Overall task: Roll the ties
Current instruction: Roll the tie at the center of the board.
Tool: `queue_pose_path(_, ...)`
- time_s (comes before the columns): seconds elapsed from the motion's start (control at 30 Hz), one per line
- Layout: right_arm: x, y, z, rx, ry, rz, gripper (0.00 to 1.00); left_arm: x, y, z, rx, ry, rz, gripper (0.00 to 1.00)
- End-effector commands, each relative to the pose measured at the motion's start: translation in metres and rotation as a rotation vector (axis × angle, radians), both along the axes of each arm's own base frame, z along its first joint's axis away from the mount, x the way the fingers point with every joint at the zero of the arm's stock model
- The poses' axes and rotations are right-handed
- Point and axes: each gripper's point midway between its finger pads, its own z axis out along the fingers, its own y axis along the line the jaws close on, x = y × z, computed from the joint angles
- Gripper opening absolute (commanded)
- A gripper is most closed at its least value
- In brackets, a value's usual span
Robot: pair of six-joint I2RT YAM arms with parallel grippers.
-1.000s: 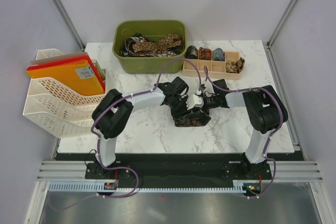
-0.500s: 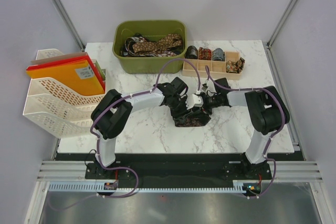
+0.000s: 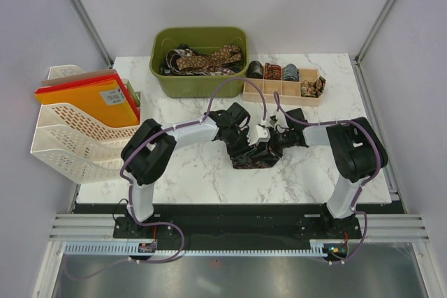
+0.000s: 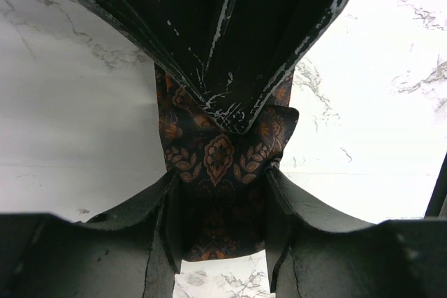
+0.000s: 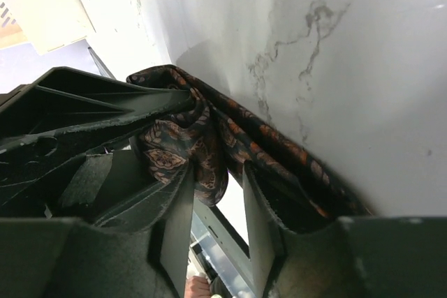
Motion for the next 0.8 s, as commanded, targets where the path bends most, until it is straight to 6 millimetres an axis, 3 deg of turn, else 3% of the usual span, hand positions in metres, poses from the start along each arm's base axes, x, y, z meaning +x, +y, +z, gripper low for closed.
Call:
queue_pose_path(0.0,0.005,0.008,0.005,0.03,-0.03,-0.006,0.39,-0.011,0.029,-0.025,0.128,0.067,0.054,0.32)
queue_pose_path(0.23,0.009,0.013,0.033,0.092,-0.07,-0.011,0.5,-0.013,0.029,-0.025,0.126,0.067,0.046,0.32)
queue_pose_path(0.37,0.002,0.011,0.025,0.075,-0.046,-0.014,0.49,-0.011,0.027,-0.025,0.12,0.069,0.05,0.32)
queue_pose_path(0.53,-0.001,0.008,0.0,0.027,-0.026,0.011,0.4,-0.009,0.027,-0.023,0.122,0.058,0.052,0.33)
queue_pose_path(0.67,-0.003,0.006,-0.006,-0.002,-0.006,0.027,0.35,-0.009,0.028,-0.023,0.122,0.055,0.05,0.34)
queue_pose_path(0.77,-0.005,0.004,-0.012,-0.033,-0.006,0.042,0.17,-0.01,0.028,-0.023,0.12,0.061,0.049,0.35)
